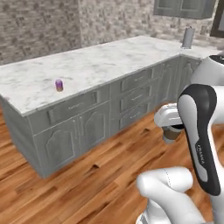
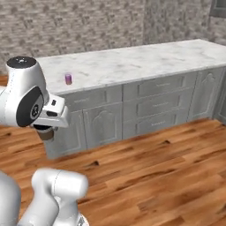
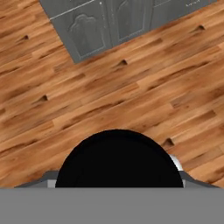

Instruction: Move the drinks to the dining counter.

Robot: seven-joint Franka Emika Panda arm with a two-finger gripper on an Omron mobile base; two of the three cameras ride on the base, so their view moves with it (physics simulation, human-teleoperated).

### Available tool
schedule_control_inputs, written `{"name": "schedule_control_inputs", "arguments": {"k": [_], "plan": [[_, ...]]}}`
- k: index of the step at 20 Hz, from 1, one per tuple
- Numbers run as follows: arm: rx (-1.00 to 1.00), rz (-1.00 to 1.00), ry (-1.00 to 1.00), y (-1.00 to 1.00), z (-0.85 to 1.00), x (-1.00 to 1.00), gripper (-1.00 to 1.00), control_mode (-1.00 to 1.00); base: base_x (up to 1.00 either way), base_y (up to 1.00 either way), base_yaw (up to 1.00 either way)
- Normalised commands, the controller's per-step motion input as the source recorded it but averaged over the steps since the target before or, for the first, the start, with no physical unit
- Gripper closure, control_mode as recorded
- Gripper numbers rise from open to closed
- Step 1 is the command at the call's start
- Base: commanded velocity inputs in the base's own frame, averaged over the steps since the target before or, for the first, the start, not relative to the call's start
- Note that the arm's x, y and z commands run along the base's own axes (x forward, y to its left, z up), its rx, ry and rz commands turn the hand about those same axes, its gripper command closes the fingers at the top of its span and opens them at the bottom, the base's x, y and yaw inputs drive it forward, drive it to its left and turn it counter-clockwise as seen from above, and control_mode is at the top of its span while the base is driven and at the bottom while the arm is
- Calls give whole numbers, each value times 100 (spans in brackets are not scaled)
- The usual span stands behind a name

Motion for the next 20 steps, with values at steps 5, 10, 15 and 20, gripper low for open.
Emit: {"name": "schedule_control_inputs", "arguments": {"k": [5, 10, 15, 20], "plan": [[0, 0, 0, 0, 0, 0, 100, 100, 100, -13, 29], [0, 0, 0, 0, 0, 0, 100, 100, 100, -24, 30], [0, 0, 0, 0, 0, 0, 100, 100, 100, -65, 21], [0, 0, 0, 0, 0, 0, 100, 100, 100, -100, 9]]}}
